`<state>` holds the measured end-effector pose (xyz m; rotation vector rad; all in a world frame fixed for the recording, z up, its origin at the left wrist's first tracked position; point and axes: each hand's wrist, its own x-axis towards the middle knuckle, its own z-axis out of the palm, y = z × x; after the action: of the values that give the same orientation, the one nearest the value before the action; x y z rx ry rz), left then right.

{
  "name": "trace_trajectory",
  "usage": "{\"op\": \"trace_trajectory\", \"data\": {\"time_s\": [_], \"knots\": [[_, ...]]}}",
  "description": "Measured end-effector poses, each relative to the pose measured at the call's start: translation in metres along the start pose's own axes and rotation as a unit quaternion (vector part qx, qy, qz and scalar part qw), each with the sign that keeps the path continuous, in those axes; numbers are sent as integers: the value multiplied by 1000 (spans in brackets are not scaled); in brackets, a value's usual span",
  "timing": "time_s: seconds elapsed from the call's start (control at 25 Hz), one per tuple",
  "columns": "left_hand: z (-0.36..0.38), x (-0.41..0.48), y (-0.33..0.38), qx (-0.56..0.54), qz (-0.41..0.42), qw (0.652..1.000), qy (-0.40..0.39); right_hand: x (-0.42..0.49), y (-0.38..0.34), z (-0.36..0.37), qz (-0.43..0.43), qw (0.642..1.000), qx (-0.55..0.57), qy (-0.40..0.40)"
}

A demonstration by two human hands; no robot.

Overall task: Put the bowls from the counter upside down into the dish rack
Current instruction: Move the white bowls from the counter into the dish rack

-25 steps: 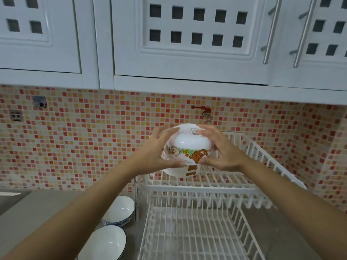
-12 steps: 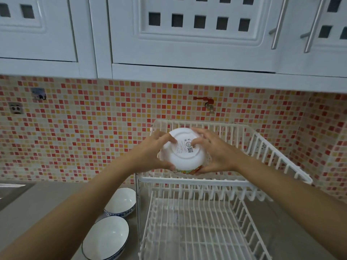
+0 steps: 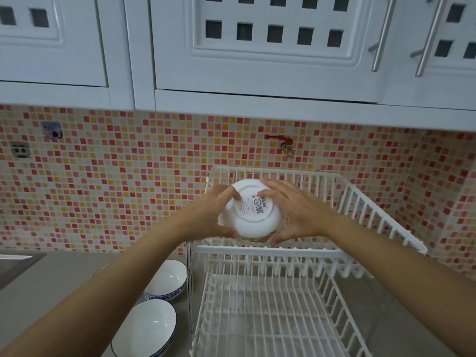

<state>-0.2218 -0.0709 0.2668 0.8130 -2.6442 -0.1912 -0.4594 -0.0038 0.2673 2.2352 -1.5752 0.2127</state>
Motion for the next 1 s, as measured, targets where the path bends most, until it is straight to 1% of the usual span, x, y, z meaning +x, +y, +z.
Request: {"op": "trace_trajectory", "data": {"time_s": [0.12, 0.16, 0.24, 0.32, 0.4, 0.52, 0.64, 0.72, 0.76, 0.84, 1.0], "knots": [[-11, -1, 1, -2, -11, 1000, -4, -1, -2, -17, 29, 999, -3, -25], [-16, -2, 0, 4, -23, 1000, 4, 0, -5, -25, 39, 999, 9, -17], [-30, -5, -4, 28, -41, 998, 33, 8, -19, -41, 56, 997, 41, 25], [-46, -14, -11, 48, -57, 994, 76, 24, -45, -53, 66, 990, 86, 87], [-62, -28, -23, 47, -82, 988, 123, 42, -82, -60, 76, 975, 151, 146], [-81, -60, -50, 37, -127, 978, 161, 72, -143, -57, 97, 938, 271, 196], [-86, -96, -85, 43, -174, 970, 161, 102, -197, -34, 119, 914, 330, 203], [-78, -115, -107, 30, -206, 966, 154, 117, -224, -6, 144, 909, 329, 214], [-70, -123, -117, 17, -220, 964, 148, 122, -235, 12, 164, 907, 321, 216], [-44, -142, -139, -13, -247, 961, 120, 125, -259, 54, 220, 906, 314, 182], [33, -176, -172, -83, -324, 942, 28, 109, -292, 139, 327, 898, 291, 55]]}}
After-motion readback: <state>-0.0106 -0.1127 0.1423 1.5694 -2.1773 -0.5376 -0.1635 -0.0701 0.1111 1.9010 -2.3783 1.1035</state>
